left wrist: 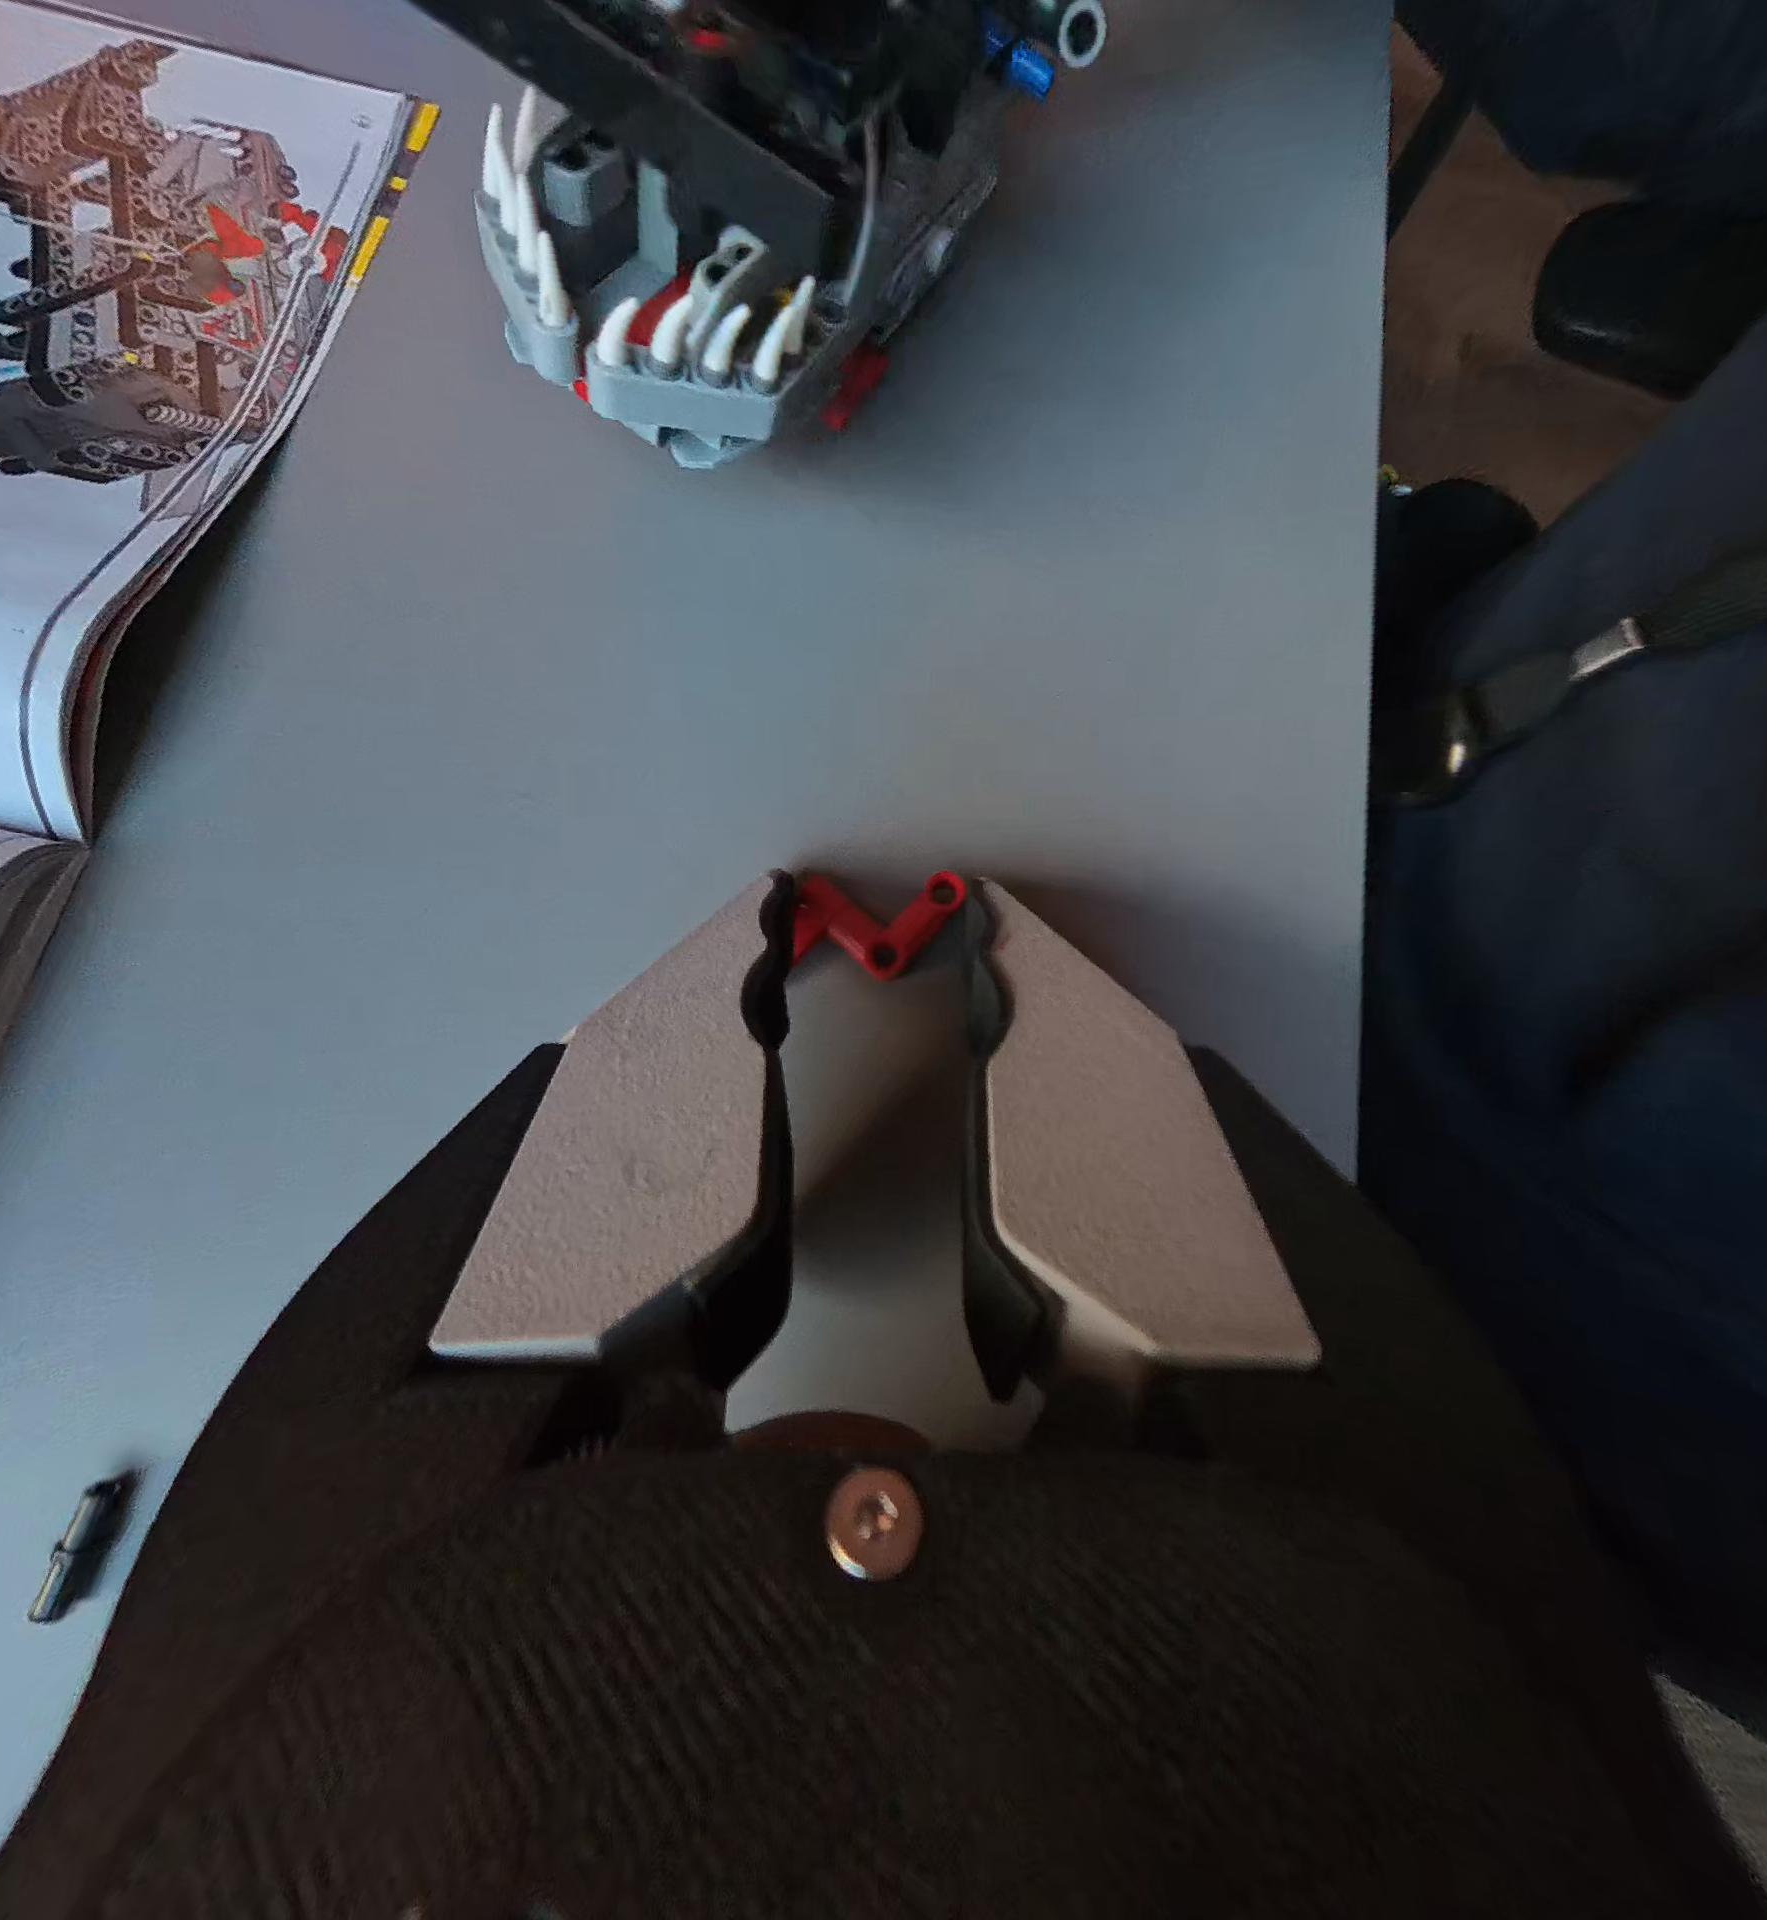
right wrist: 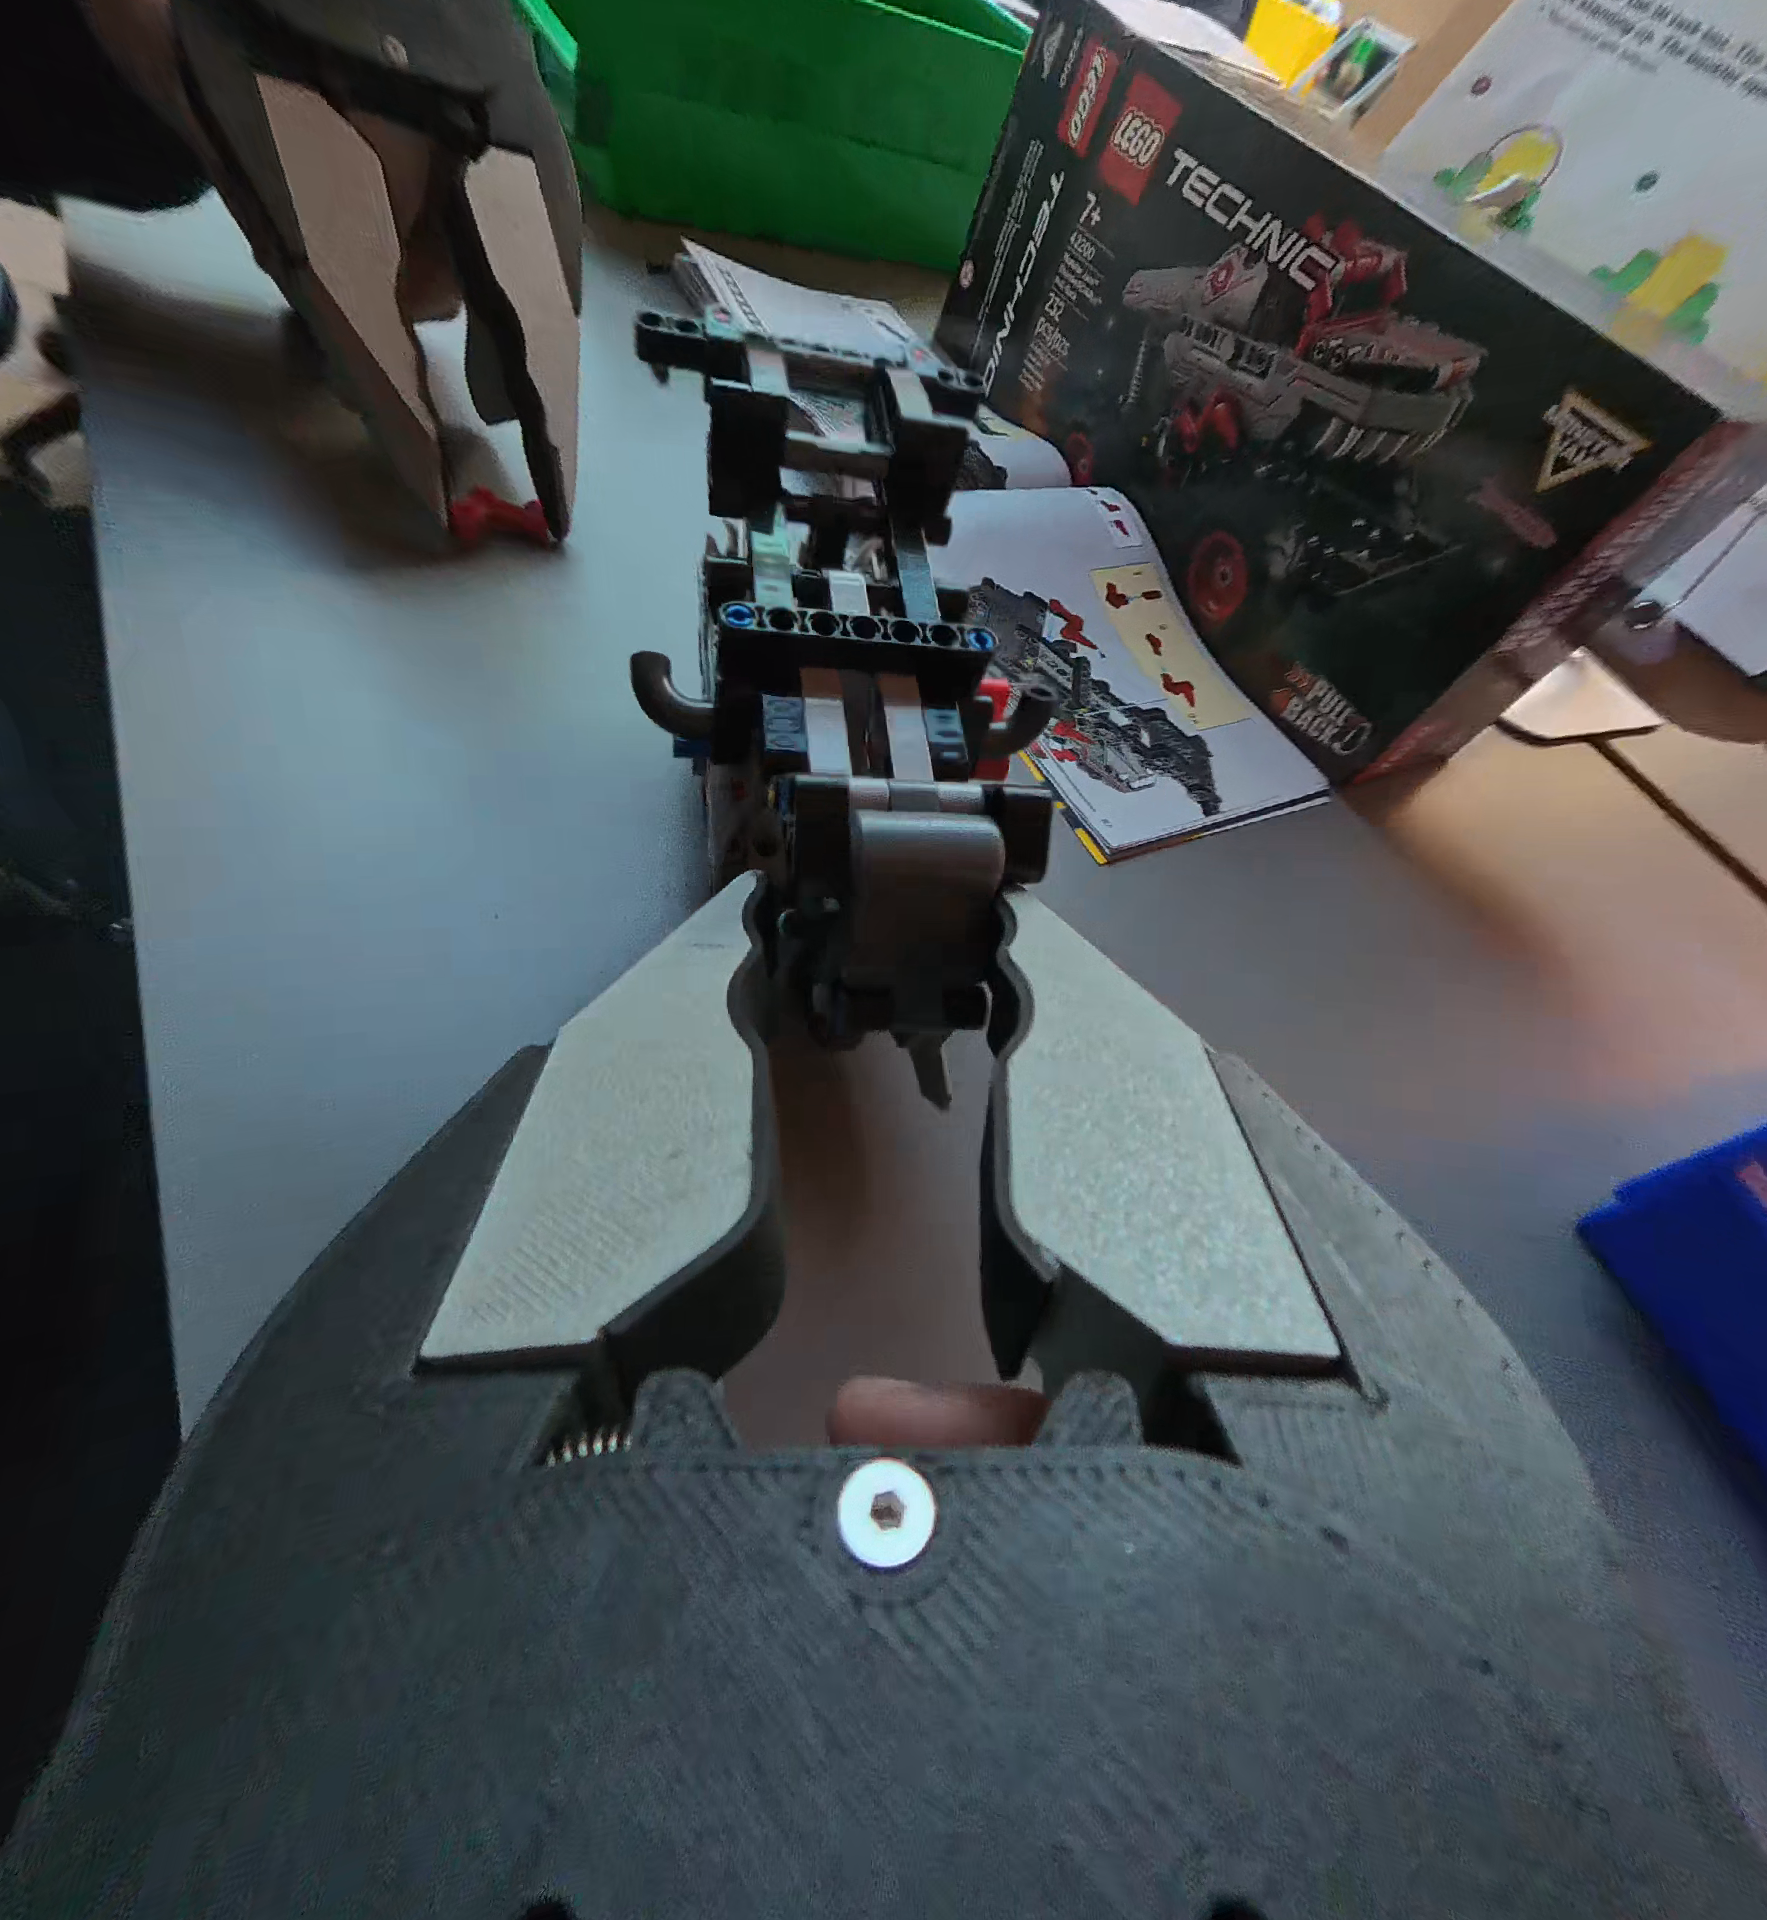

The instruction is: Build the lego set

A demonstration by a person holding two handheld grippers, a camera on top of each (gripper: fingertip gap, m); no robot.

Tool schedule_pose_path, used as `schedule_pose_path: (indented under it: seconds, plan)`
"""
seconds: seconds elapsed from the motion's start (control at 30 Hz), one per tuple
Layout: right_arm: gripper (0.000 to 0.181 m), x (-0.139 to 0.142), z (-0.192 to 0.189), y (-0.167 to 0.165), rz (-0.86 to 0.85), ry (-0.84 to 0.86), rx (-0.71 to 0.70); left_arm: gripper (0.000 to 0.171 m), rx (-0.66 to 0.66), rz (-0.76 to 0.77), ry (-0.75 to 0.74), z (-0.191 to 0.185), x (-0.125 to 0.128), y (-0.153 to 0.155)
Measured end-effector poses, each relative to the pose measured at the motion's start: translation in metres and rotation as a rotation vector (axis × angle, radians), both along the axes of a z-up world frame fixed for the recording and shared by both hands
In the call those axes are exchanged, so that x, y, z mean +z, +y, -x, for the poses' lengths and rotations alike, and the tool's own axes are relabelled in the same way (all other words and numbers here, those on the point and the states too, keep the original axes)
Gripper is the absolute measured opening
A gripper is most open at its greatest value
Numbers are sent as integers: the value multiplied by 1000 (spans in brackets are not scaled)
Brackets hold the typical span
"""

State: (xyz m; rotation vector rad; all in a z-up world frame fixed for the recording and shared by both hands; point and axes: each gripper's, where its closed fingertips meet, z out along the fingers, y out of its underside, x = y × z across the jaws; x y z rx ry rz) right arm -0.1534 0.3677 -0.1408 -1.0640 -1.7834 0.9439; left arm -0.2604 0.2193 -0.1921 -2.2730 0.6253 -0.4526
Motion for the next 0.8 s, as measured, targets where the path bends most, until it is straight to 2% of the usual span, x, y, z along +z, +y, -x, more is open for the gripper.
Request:
schedule_pose_path:
  seconds: [0.17,0.47,0.7,0.8]
  plan:
    - [38,4,7,11,8,-11,-7,29,-29,-11,20,0,-1,4]
    - [41,1,-1,12,-11,-19,-57,29,-41,-93,86,-5,4,1]
    - [46,12,-13,21,-13,-1,-108,29,-32,-320,7,-29,40,5]
    - [41,33,-29,23,-9,62,-157,28,49,-464,14,-30,61,18]
